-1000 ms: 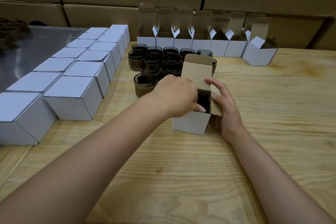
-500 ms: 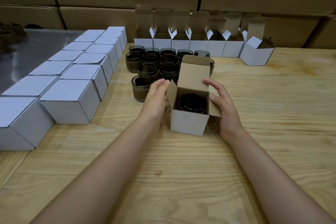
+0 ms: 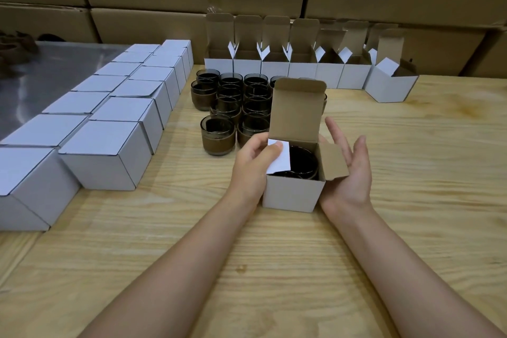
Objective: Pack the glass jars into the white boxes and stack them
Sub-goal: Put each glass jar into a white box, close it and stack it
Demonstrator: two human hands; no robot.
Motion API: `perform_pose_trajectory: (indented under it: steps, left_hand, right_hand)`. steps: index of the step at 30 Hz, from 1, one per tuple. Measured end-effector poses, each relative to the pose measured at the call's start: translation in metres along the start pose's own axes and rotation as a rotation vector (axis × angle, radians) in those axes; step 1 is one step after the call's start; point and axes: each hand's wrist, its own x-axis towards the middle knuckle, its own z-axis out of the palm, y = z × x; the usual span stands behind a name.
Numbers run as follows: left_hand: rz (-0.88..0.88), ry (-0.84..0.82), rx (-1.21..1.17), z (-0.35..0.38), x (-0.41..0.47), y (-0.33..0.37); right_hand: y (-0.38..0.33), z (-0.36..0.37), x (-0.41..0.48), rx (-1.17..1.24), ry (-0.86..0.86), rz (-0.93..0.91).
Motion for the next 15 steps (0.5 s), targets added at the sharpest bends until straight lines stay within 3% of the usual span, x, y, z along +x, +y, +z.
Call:
perform_pose_trajectory:
  steps: [4,10,15]
  left_hand:
    - [0.024,-0.008,-0.005,-0.0005,0.0016,-0.0020]
    - [0.055,-0.008,-0.002,-0.0008,0.0019,-0.0037]
    - [0.062,-0.005,-0.003,-0.0008,0.0018,-0.0040]
  right_hand:
    - [0.0027,0.0021,0.0003,0.110,0.031,0.024]
    - [0.0032,0.0046,-0.0010,-0.319,-0.144,-0.090]
    - [0.0009,0.0057,-0.0005,-0.377,-0.206,-0.134]
